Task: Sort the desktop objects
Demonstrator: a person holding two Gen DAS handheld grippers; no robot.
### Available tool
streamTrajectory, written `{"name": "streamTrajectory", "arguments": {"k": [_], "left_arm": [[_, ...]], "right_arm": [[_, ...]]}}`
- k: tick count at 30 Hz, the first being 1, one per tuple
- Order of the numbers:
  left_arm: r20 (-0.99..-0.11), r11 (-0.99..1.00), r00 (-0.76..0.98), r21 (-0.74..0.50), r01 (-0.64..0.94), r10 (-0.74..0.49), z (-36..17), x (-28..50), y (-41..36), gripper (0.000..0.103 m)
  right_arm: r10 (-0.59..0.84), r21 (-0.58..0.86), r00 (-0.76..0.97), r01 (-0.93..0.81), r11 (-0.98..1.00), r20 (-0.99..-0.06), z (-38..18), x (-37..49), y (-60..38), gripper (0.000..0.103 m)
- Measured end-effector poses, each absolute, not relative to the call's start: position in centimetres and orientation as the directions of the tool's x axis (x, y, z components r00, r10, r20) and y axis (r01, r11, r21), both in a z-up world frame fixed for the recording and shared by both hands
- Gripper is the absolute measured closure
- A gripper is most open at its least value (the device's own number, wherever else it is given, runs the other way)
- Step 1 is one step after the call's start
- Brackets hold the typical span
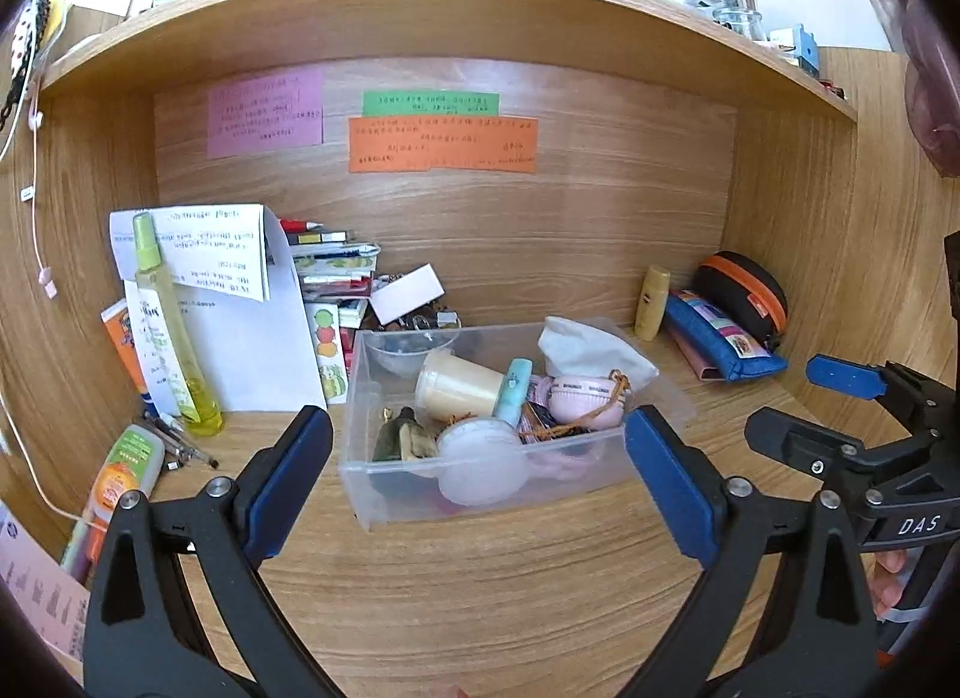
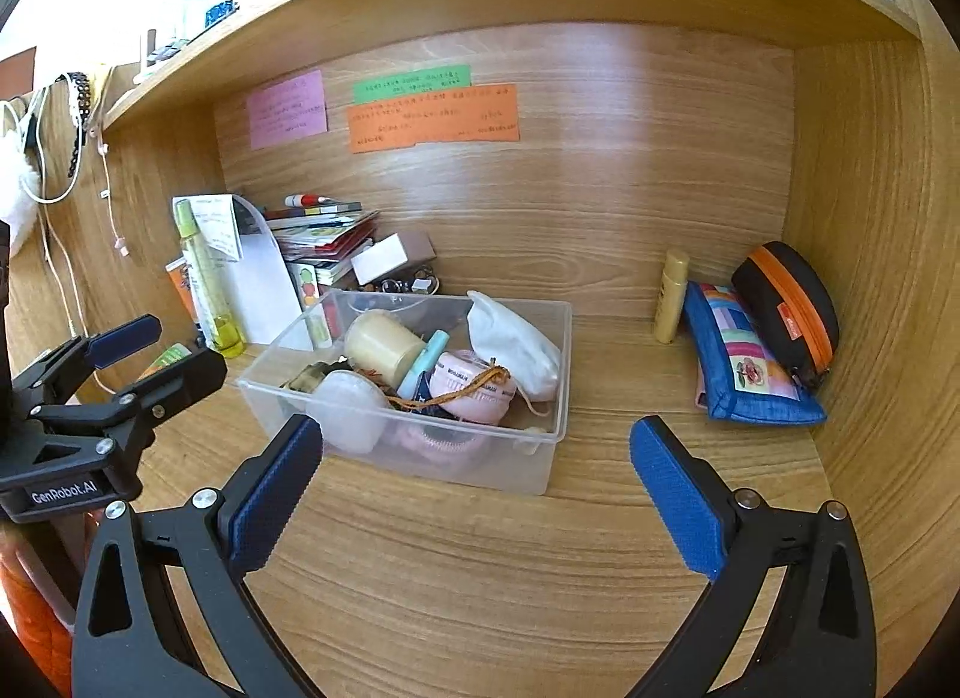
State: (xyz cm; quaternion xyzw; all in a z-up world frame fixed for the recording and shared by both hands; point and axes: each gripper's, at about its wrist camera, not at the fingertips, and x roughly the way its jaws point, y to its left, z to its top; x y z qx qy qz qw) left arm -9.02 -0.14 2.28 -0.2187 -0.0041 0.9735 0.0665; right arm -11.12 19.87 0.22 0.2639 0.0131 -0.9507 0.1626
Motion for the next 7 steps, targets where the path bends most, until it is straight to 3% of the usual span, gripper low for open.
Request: {"name": "streamTrajectory", "arguments": {"k": [7], "left_arm": [[-0.400, -0.990, -0.906, -0.056, -0.127, 0.139, 2.16, -8.28, -0.20, 0.004]], "right_arm": [[-0.304, 0.051, -0.811, 0.323, -0.945, -0.500, 0.06, -10.39, 19.90, 0.001]]}}
